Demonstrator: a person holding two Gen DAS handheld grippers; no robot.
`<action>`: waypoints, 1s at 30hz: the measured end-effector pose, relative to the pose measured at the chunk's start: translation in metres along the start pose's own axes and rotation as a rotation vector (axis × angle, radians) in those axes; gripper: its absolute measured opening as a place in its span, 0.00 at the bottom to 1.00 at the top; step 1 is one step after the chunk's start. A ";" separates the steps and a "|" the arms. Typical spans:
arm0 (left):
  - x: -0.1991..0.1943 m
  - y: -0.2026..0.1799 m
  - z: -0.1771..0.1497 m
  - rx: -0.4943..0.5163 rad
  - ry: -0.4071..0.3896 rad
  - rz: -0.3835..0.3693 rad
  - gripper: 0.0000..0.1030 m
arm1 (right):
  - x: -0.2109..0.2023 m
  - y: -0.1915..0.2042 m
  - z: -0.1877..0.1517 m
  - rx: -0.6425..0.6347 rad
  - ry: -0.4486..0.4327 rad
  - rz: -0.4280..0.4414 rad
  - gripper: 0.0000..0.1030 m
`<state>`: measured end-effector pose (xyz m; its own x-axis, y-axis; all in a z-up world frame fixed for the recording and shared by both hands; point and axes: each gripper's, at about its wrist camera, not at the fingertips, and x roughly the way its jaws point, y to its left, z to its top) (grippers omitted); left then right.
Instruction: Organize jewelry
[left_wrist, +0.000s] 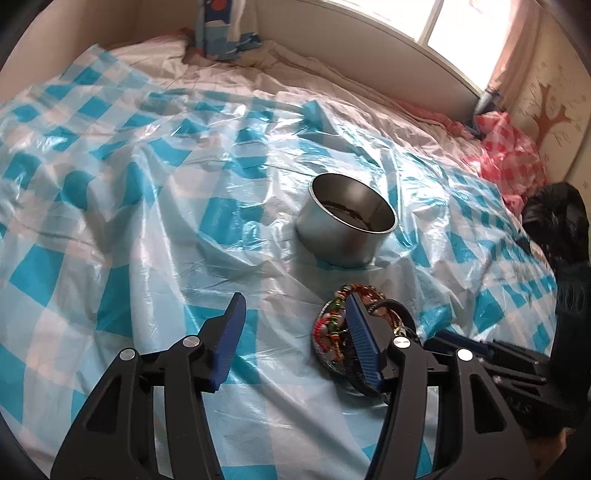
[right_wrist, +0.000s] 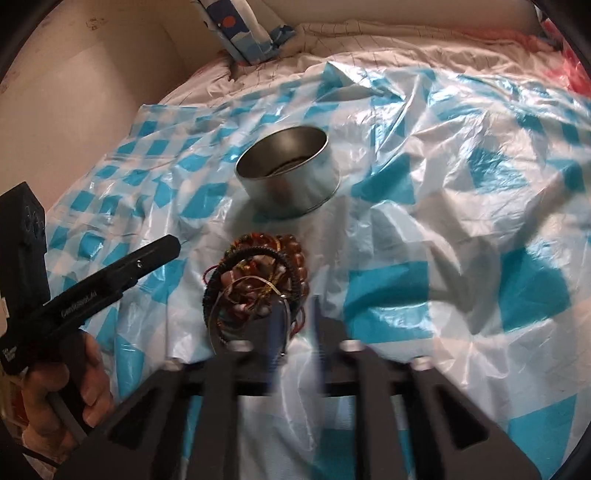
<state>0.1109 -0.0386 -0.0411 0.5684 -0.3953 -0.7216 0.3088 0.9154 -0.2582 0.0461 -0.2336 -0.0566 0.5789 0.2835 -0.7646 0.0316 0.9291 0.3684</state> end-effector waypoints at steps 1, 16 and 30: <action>0.000 -0.003 0.000 0.014 -0.001 0.005 0.52 | -0.002 0.003 0.000 -0.007 -0.008 0.008 0.48; 0.007 -0.045 -0.010 0.237 0.006 -0.005 0.53 | -0.019 0.002 -0.014 -0.046 -0.045 -0.135 0.04; 0.020 -0.059 -0.018 0.332 0.054 -0.002 0.07 | -0.019 -0.011 -0.009 0.000 -0.039 -0.131 0.04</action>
<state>0.0902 -0.0996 -0.0516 0.5294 -0.3843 -0.7563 0.5463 0.8365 -0.0427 0.0275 -0.2466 -0.0511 0.6015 0.1503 -0.7846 0.1085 0.9577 0.2666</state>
